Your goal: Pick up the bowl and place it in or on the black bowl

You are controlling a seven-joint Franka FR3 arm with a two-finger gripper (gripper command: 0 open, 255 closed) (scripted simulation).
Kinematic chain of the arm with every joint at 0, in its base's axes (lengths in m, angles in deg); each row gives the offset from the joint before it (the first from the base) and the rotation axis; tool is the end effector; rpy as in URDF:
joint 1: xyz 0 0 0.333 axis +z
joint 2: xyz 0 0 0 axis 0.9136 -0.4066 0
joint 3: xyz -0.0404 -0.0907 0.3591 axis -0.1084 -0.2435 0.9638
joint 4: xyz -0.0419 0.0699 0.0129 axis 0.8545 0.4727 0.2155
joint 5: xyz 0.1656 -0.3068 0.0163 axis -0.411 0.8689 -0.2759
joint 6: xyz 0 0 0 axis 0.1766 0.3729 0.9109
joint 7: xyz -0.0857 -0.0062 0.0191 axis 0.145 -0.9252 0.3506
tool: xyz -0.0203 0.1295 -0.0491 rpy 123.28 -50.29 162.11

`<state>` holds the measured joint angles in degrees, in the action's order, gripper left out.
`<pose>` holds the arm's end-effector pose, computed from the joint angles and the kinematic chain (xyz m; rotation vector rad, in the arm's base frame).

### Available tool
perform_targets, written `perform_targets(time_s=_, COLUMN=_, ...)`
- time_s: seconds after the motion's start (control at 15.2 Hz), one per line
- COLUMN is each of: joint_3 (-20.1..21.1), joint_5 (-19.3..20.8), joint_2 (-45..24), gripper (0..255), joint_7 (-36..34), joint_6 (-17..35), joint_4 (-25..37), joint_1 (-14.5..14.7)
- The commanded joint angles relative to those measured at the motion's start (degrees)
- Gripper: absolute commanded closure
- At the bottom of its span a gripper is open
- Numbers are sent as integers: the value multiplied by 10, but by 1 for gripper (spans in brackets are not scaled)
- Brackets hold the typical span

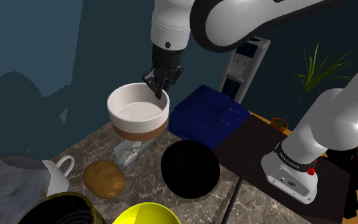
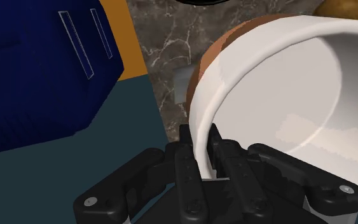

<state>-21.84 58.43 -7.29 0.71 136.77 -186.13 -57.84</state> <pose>0.3594 0.3198 0.5140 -3.1281 0.0236 -0.1953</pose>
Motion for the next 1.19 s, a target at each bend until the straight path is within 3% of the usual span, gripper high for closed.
perform_targets(time_s=0.0, joint_3=-2, joint_5=-33, joint_2=55, gripper=255, joint_7=9, joint_6=1, joint_4=-48, joint_1=10)
perform_targets(time_s=0.46, joint_3=-23, joint_5=-114, joint_2=223, gripper=255, joint_7=27, joint_6=-36, joint_4=-168, joint_1=69)
perform_targets(time_s=0.79, joint_3=-36, joint_5=-158, joint_2=357, gripper=255, joint_7=16, joint_6=-96, joint_4=-243, joint_1=130)
perform_targets(time_s=1.12, joint_3=-24, joint_5=-166, joint_2=350, gripper=255, joint_7=15, joint_6=-56, joint_4=-276, joint_1=134)
